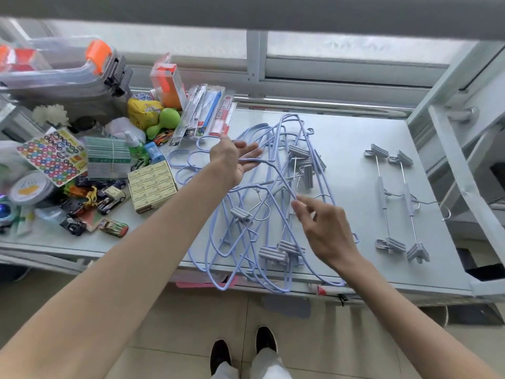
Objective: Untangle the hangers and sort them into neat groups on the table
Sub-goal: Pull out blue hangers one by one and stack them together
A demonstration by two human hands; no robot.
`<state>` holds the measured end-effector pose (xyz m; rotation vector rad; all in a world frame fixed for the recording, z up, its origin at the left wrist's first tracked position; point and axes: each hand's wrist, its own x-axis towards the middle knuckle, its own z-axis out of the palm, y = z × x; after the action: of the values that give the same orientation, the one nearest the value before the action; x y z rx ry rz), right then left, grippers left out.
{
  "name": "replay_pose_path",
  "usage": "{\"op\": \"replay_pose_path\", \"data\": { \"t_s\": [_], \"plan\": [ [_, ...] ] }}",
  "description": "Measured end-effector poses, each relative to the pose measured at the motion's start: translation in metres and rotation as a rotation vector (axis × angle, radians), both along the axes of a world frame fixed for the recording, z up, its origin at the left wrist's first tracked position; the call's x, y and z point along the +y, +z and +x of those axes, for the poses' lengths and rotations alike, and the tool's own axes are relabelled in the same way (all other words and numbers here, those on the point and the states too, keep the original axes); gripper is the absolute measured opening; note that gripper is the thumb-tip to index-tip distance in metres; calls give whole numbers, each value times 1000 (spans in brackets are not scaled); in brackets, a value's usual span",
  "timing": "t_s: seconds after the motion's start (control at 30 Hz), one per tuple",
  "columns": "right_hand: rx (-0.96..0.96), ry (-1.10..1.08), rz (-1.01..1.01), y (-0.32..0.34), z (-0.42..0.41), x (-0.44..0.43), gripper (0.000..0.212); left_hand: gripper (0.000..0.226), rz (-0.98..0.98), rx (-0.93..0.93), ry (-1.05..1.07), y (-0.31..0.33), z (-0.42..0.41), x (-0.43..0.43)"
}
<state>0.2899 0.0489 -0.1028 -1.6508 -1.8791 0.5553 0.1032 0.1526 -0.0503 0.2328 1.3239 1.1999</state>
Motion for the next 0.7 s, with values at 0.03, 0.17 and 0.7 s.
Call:
{"op": "replay_pose_path", "data": {
  "t_s": [0.03,0.17,0.7],
  "plan": [
    [141,-121,-27,-1,5,5,34,45,-4,0,12,-3,3,0],
    [37,-447,-385,-17,36,27,41,48,19,-48,64,-19,8,0],
    [382,-538,-66,-25,64,11,32,49,125,-209,-17,-26,22,1]
  ]
}}
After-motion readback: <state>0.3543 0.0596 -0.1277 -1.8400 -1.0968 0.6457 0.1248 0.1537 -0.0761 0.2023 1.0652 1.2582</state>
